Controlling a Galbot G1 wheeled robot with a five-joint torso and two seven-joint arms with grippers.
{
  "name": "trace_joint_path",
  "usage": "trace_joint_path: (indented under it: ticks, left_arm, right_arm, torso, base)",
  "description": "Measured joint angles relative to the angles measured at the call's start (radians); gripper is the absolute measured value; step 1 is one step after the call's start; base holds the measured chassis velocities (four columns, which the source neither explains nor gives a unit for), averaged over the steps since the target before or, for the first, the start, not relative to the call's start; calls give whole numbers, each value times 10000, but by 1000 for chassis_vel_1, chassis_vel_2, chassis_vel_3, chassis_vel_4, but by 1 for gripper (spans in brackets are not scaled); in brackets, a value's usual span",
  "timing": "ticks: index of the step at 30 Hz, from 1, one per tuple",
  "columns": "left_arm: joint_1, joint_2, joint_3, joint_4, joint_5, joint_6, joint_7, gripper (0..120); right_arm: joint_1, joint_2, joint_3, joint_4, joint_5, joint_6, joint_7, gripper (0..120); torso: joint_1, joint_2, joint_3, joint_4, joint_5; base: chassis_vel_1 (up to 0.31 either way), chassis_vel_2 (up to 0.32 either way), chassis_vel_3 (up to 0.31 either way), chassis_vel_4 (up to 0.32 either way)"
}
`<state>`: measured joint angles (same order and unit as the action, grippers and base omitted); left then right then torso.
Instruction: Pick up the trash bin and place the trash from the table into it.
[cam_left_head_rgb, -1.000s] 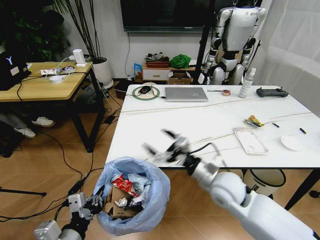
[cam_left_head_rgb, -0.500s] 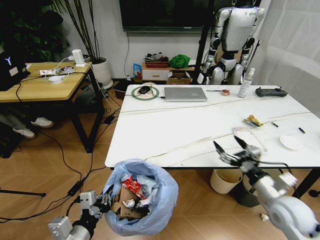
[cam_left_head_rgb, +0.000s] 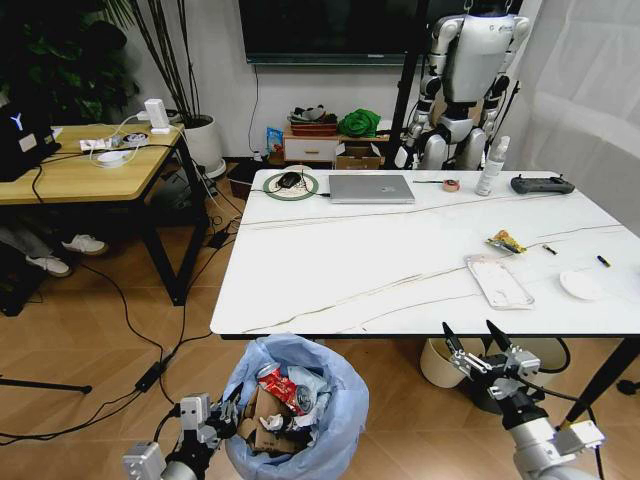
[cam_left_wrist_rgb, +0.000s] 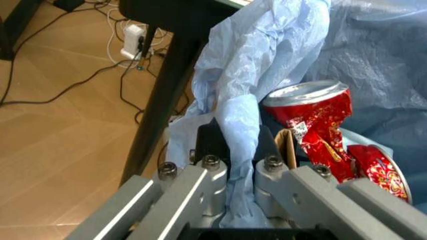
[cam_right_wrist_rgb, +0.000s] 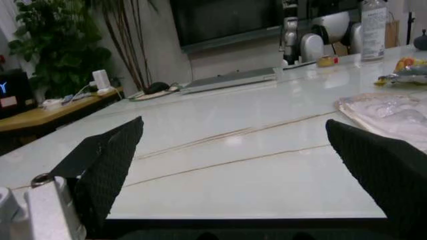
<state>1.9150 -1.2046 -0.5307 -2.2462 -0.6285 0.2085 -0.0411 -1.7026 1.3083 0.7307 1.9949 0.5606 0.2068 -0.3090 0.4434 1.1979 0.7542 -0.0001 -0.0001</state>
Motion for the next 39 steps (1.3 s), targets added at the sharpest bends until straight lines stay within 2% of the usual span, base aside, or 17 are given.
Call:
trace_joint_path:
  ticks: [39]
  left_arm:
    - [30,-91,369,-2,174,25,-18,0]
  right_arm:
    - [40,27,23,-256,193,272,-360,100]
  torso:
    - [0,0,0,-2,1]
  base:
    - [-92,-87,91,90]
